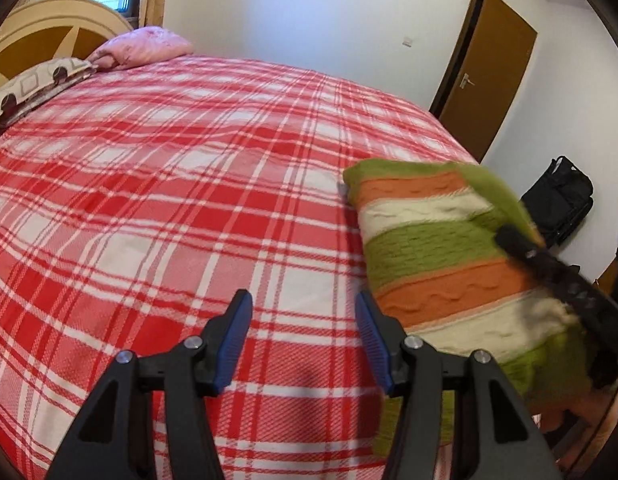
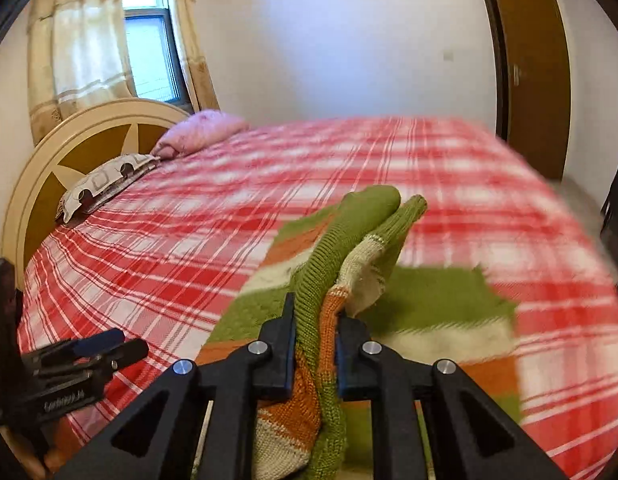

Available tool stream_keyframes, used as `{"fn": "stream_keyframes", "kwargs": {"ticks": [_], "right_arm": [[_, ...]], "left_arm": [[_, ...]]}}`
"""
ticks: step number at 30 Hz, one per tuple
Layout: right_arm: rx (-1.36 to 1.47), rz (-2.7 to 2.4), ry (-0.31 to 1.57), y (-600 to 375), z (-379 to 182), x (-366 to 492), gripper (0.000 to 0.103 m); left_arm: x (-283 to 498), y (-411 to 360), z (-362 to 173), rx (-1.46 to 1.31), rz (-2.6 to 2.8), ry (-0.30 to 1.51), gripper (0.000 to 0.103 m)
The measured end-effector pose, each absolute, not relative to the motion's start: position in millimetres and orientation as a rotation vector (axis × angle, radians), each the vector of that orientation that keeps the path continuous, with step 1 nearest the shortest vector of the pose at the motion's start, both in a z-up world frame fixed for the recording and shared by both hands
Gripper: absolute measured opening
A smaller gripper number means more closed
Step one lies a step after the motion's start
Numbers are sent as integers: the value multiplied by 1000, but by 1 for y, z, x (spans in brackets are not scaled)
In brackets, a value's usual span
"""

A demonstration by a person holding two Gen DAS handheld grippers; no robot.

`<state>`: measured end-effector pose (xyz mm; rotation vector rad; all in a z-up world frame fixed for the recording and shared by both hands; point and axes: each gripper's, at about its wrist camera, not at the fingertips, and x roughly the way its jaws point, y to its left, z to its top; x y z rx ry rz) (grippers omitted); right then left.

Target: Fold small clothes

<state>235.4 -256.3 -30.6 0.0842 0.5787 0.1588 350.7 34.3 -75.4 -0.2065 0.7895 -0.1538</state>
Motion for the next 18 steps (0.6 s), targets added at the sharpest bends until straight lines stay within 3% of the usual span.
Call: {"fn": "stream_keyframes", "kwargs": {"ticks": [5, 9, 12, 14, 18], "right_arm": [[82, 85, 649, -314, -56, 231, 14], [244, 108, 723, -362, -104, 228, 15], [415, 124, 687, -389, -109, 220, 29], [476, 48, 705, -404, -103, 208, 45], [399, -88, 658, -399, -79, 167, 48]], "left_arm": [[365, 9, -69, -153, -186, 767, 56], [376, -24, -73, -96, -239, 772, 56], [383, -48, -82, -56, -266, 803, 56], [386, -63, -90, -3, -263, 825, 56], [378, -63, -89, 65, -245, 784, 56]]}}
